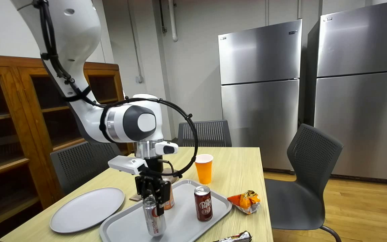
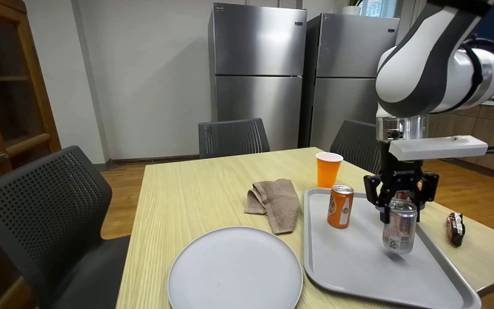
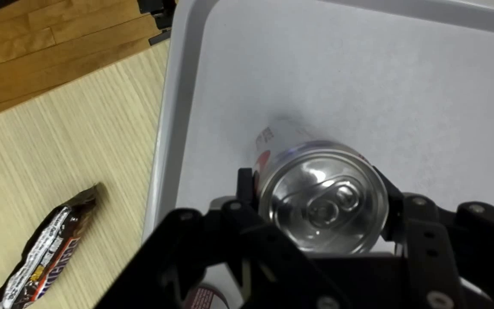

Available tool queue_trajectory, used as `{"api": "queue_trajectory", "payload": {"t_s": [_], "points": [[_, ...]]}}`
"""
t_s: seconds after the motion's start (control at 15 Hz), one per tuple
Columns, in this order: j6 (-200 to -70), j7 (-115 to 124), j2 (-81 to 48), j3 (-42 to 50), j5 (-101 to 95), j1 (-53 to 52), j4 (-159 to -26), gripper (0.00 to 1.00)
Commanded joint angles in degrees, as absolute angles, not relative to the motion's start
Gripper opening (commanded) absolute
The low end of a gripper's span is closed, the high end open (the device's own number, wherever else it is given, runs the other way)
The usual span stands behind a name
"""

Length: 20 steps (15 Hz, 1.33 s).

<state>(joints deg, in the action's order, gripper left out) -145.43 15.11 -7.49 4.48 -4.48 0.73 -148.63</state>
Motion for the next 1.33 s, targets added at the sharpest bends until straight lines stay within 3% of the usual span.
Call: {"api": "queue_trajectory", "payload": {"t_s": [0.0, 0.33, 0.47, 0.67, 1.27], "points": [[-146.1, 13.1, -8.4, 4.4, -2.7, 1.5, -148.2, 0.38], [-146.4, 13.2, -9.4, 4.4, -1.3, 1.5, -148.0, 0.38], [-146.5, 13.7, -8.9, 4.5, -0.8, 1.5, -148.1, 0.88], [-146.5, 12.2, -6.3, 4.1, 1.6, 1.9, -148.3, 1.00], [-145.5, 6.9, 1.2, 3.8, 7.8, 1.7, -147.5, 1.00]]}}
